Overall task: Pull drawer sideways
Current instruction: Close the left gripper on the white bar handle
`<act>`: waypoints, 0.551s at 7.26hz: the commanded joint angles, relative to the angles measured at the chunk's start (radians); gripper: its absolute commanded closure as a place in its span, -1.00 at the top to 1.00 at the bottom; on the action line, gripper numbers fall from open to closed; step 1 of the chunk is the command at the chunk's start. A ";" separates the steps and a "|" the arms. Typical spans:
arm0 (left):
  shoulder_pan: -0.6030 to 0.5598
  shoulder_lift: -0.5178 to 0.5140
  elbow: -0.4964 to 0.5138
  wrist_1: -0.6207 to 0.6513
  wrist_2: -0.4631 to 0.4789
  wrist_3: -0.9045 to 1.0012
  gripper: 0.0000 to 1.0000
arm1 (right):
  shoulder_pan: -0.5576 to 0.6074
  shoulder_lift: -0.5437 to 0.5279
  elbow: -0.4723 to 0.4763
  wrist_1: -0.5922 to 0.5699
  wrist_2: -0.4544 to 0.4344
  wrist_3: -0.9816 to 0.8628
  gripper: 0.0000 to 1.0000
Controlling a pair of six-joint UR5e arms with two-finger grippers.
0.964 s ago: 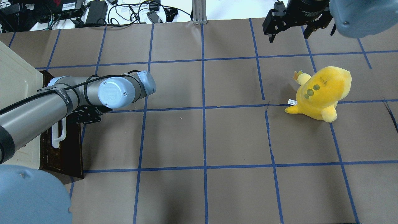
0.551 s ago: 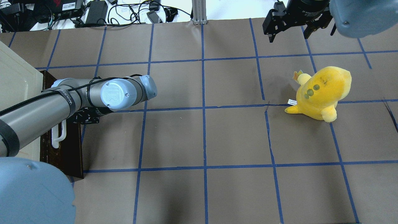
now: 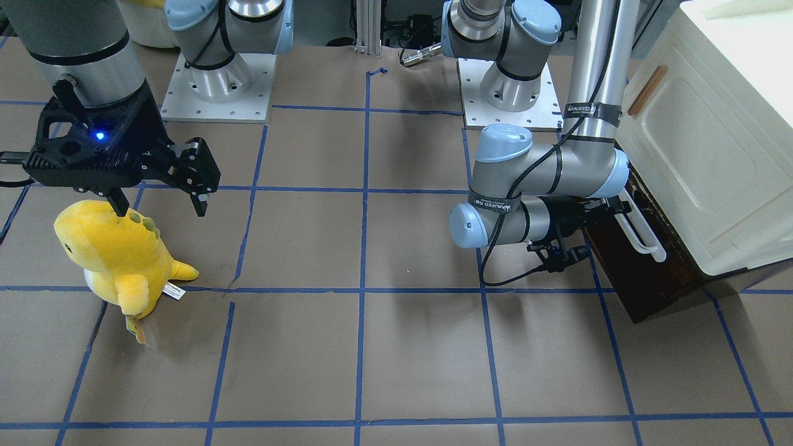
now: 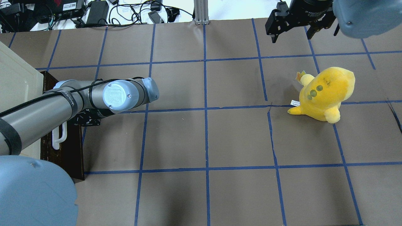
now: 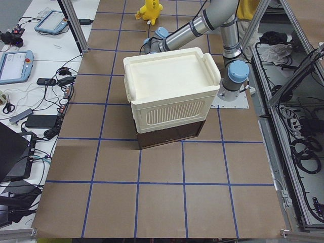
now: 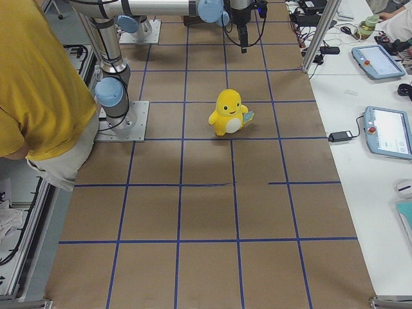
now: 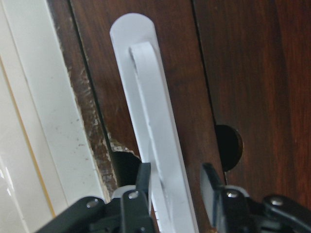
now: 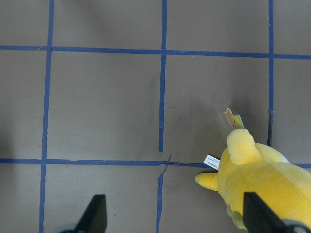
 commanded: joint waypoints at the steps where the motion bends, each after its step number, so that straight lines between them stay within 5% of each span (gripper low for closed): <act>1: -0.002 0.000 0.001 -0.001 0.000 0.000 -0.47 | 0.000 0.000 0.000 0.000 0.000 0.000 1.00; 4: -0.005 0.005 0.005 -0.001 0.000 -0.002 -0.53 | 0.000 0.000 0.000 0.001 0.000 0.000 1.00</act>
